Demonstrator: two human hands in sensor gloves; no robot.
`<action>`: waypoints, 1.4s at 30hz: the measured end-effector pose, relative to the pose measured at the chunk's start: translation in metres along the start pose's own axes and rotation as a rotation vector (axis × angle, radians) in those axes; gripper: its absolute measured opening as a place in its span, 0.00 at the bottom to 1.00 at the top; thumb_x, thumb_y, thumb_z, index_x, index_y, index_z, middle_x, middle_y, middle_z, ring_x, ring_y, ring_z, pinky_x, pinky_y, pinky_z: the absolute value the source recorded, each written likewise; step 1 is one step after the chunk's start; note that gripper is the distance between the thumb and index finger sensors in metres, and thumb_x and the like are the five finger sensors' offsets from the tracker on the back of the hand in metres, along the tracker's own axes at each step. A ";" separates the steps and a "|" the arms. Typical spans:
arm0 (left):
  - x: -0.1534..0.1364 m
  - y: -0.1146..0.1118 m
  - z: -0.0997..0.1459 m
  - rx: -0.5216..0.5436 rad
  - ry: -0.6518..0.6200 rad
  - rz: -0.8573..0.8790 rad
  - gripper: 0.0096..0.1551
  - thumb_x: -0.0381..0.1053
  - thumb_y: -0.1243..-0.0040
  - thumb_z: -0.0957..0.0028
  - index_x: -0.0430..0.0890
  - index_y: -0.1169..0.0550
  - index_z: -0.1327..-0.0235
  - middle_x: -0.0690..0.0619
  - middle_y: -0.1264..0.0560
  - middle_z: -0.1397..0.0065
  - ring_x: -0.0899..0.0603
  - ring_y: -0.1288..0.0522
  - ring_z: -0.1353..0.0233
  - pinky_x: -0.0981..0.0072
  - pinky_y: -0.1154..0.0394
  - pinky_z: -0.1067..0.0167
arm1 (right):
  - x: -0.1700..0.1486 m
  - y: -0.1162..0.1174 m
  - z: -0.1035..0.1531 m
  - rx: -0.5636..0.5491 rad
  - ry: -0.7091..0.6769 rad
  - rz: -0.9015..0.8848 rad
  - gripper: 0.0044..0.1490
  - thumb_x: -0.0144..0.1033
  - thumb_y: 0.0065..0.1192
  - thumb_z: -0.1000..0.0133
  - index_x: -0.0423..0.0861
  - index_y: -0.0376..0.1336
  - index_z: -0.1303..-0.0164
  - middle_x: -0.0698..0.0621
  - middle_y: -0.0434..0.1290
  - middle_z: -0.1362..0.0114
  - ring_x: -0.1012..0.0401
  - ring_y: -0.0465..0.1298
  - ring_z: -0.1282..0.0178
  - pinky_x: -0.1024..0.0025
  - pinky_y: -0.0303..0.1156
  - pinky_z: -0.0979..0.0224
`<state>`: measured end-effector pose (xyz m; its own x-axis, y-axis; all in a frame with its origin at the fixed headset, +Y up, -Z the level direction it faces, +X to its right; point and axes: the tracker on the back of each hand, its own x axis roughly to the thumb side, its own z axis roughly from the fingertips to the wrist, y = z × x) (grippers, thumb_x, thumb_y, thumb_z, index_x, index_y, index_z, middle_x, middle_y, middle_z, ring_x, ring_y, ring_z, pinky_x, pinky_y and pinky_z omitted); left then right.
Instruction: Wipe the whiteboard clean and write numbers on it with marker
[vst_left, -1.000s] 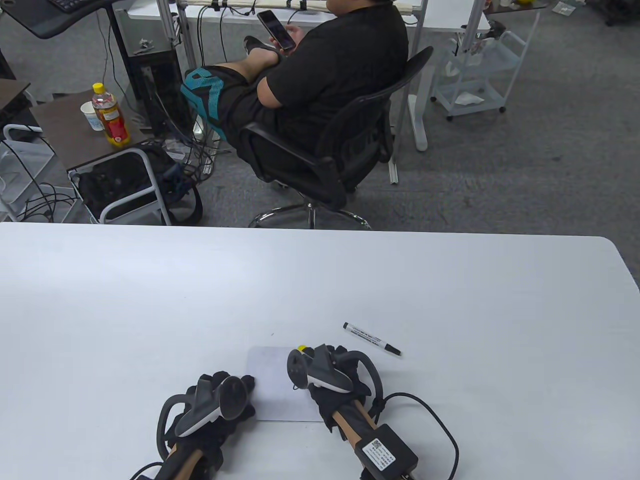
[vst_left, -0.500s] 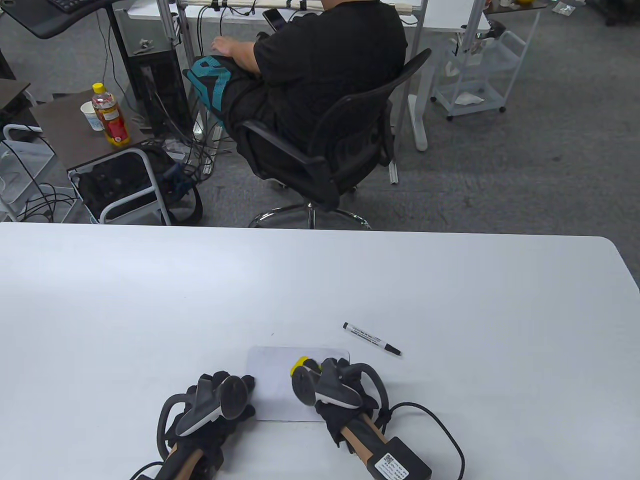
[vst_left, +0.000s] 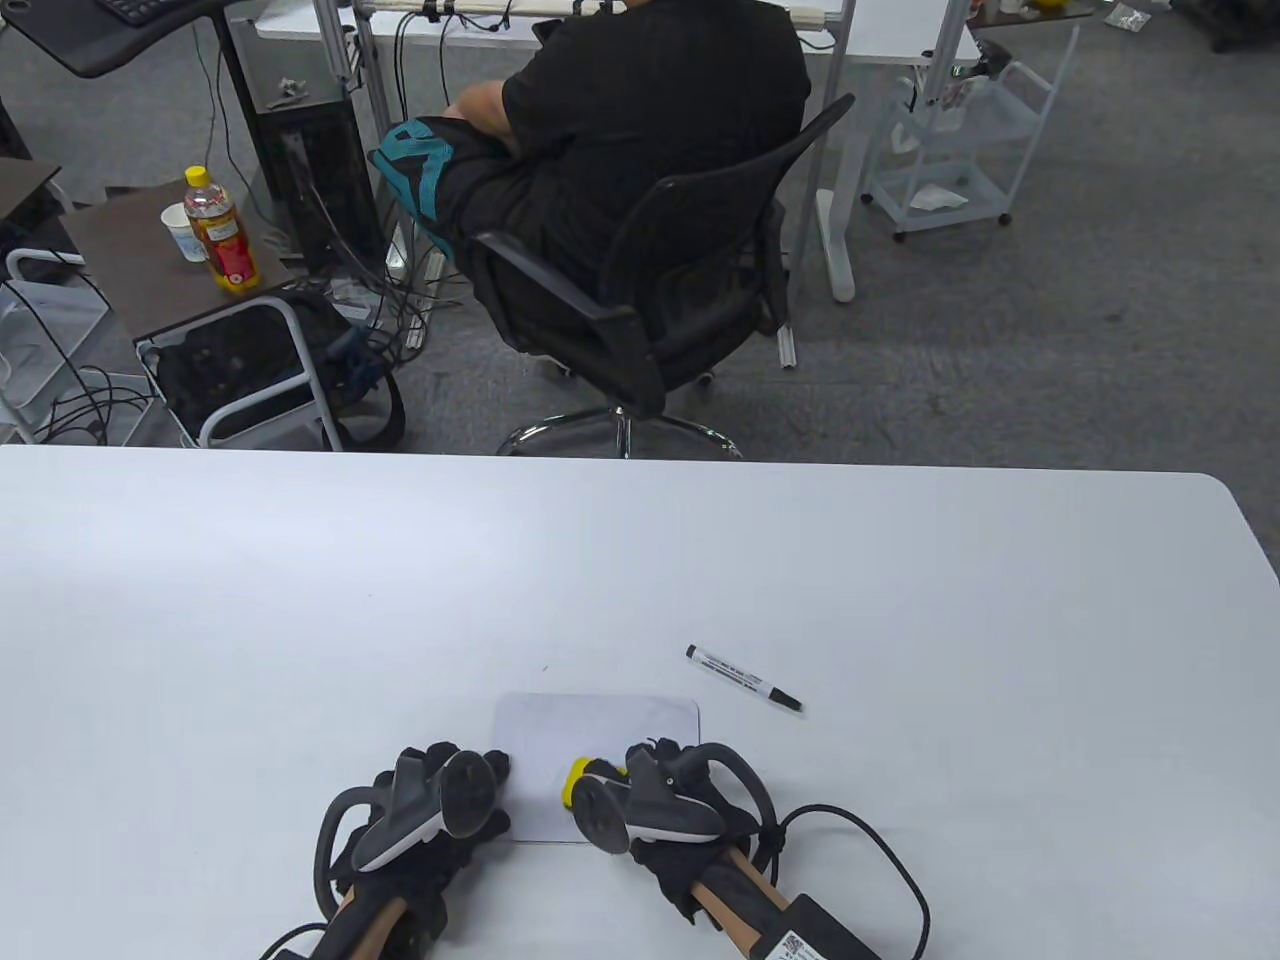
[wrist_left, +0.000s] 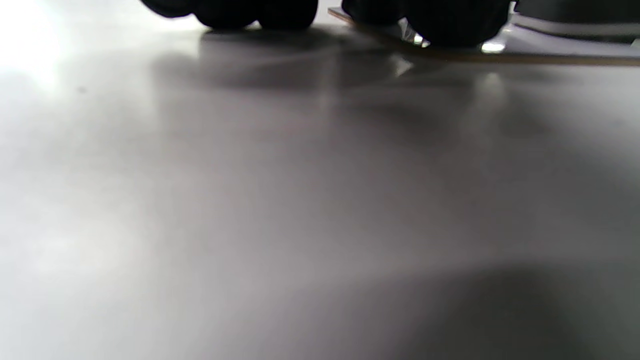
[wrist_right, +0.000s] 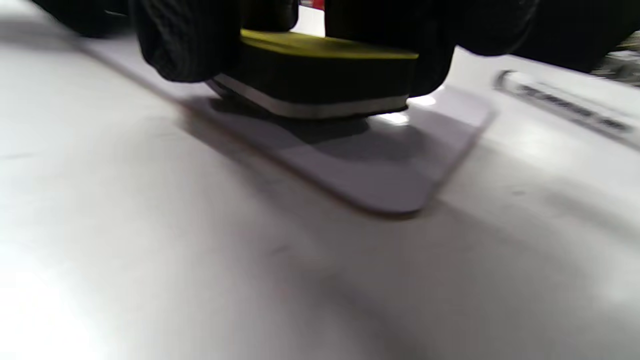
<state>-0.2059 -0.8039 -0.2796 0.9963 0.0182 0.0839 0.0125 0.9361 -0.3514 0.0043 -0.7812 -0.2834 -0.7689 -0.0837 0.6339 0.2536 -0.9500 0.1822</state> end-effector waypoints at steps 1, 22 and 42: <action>0.000 0.000 0.000 0.000 0.000 -0.005 0.36 0.69 0.49 0.40 0.66 0.38 0.18 0.49 0.42 0.16 0.37 0.42 0.18 0.42 0.39 0.21 | -0.004 0.001 0.003 0.004 0.001 0.007 0.39 0.51 0.64 0.42 0.55 0.52 0.22 0.35 0.66 0.21 0.43 0.71 0.29 0.44 0.67 0.33; 0.001 0.000 0.000 0.001 0.001 -0.020 0.36 0.69 0.49 0.40 0.66 0.38 0.17 0.49 0.42 0.16 0.37 0.42 0.18 0.43 0.38 0.21 | -0.054 0.008 -0.009 0.014 0.410 0.021 0.39 0.52 0.59 0.39 0.53 0.50 0.20 0.33 0.67 0.23 0.42 0.71 0.31 0.46 0.67 0.34; 0.003 0.000 0.000 -0.009 -0.004 -0.032 0.36 0.69 0.50 0.39 0.65 0.39 0.17 0.48 0.42 0.15 0.37 0.42 0.19 0.42 0.38 0.21 | -0.061 0.011 -0.016 -0.045 0.533 -0.085 0.39 0.50 0.59 0.39 0.50 0.52 0.20 0.30 0.67 0.24 0.39 0.71 0.33 0.47 0.68 0.36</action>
<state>-0.2031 -0.8035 -0.2798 0.9951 -0.0106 0.0988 0.0454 0.9330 -0.3569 0.0449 -0.7907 -0.3320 -0.9799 -0.1355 0.1467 0.1607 -0.9711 0.1763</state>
